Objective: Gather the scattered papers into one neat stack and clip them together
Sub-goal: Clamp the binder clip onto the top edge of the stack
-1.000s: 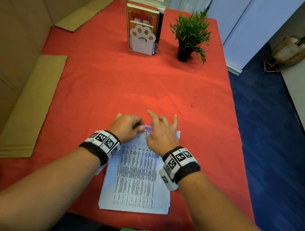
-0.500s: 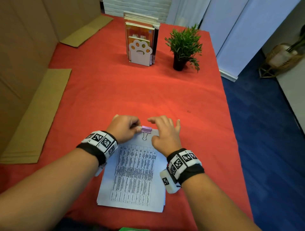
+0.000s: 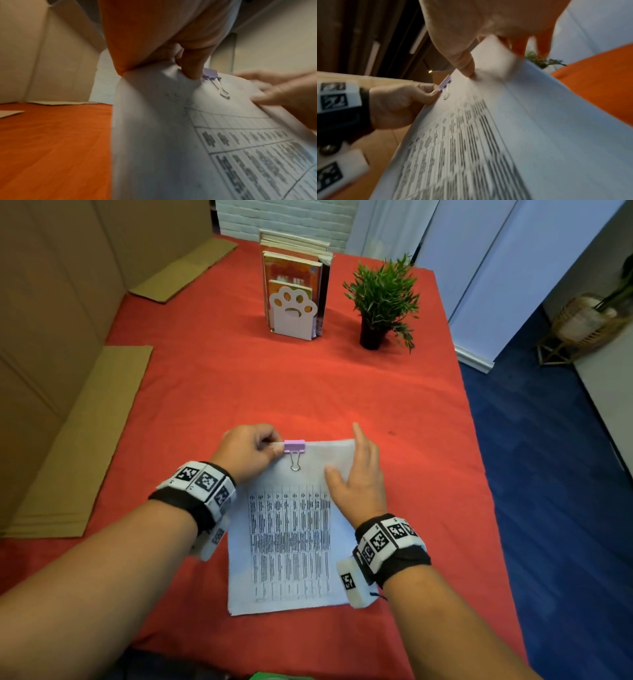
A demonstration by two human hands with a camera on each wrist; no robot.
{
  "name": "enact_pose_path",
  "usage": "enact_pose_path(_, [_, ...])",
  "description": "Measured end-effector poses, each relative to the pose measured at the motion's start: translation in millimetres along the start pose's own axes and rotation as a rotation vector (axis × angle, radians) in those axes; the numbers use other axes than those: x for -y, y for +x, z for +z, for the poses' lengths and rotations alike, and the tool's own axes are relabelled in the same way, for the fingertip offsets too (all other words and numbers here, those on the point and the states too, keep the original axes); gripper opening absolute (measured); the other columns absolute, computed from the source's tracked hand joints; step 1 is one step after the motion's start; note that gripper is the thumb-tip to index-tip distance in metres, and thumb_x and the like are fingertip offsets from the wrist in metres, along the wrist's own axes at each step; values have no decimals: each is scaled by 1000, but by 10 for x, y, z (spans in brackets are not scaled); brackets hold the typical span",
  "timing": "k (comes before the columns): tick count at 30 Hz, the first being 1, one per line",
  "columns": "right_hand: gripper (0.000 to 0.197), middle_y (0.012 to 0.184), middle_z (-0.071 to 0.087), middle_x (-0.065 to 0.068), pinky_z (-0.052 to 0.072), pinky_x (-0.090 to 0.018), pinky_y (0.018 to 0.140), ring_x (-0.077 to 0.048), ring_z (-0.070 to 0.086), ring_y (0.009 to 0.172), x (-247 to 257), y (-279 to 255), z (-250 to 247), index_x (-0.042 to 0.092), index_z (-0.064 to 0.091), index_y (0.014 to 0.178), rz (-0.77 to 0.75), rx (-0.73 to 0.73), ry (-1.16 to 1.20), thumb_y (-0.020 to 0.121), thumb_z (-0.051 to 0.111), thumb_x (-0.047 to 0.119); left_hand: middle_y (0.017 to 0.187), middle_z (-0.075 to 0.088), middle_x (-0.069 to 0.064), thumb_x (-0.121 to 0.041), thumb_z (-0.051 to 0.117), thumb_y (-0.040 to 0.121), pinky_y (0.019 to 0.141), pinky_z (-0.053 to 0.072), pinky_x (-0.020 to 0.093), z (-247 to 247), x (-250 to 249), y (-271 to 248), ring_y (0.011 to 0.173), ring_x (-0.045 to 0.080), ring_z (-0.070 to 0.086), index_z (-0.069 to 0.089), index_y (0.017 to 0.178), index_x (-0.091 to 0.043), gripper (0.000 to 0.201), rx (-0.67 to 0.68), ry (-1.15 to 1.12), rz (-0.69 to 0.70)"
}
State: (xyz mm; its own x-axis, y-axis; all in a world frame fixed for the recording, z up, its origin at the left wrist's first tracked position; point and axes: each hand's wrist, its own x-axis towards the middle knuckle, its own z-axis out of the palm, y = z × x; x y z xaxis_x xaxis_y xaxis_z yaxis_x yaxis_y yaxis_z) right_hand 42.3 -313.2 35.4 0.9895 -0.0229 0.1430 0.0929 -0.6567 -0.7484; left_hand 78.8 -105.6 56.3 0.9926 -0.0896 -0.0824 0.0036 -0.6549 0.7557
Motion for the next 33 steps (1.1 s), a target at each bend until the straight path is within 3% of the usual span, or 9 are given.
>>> enact_pose_path(3, [65,113,62,-10,45,-37,98,-29,59,109,-70,-102,-47,25,19,144,204,193,248,90,52,15,63,53,-2,-8,61,84,62,37,27,-180,88,104,65,15,46,58,64,-24,26,-87,-189,-86])
enact_pose_path(9, [21,94,65,-6,46,-31,77,-23,62,88,-418,-405,19,14,48,114,196,336,95,94,47,15,60,51,-2,-9,60,83,58,36,25,-416,227,281,61,15,43,58,61,-20,25,-279,-254,-242])
enact_pose_path(12, [14,79,61,1,44,-31,70,-19,57,77,-488,-418,29,18,53,103,264,269,103,93,46,11,73,63,-4,-31,59,79,83,49,41,-359,310,289,74,20,57,64,73,-26,9,-280,-120,-263])
enact_pose_path(14, [18,76,58,6,43,-29,64,-18,55,74,-542,-388,12,23,53,98,359,198,149,93,44,8,115,65,3,-39,56,79,103,39,50,-234,405,254,112,26,57,62,110,-29,33,-230,44,-263])
enact_pose_path(16, [18,80,58,-3,44,-25,52,-20,54,71,-659,-353,-27,18,54,98,470,138,161,92,42,7,149,38,13,-37,61,83,113,27,49,-67,502,133,139,29,33,39,140,-17,65,-118,138,-256])
enact_pose_path(21, [15,99,61,-21,40,-20,27,-27,58,52,-1090,-226,-149,10,46,105,740,105,84,94,36,12,161,3,8,-47,73,70,115,22,51,330,833,-615,148,28,9,5,151,-25,108,181,374,-435])
enact_pose_path(23, [19,100,59,-19,43,-21,31,-25,56,53,-1144,-100,-237,7,45,110,757,89,45,95,35,11,161,-11,0,-52,74,66,110,25,61,388,881,-907,148,28,1,-3,149,-33,114,283,477,-525])
enact_pose_path(26, [30,104,54,-16,50,-30,62,-27,52,81,-1219,219,-346,1,46,122,727,47,-2,96,35,9,158,-22,-2,-49,74,68,107,28,64,422,895,-1164,148,30,-7,-8,148,-37,115,364,575,-564])
enact_pose_path(33, [47,121,57,-17,35,-16,22,-31,55,71,-1358,925,-331,9,49,130,679,-36,28,89,32,-4,158,-23,-4,-45,74,69,105,30,64,450,925,-1198,147,30,-9,-7,148,-37,114,327,580,-545])
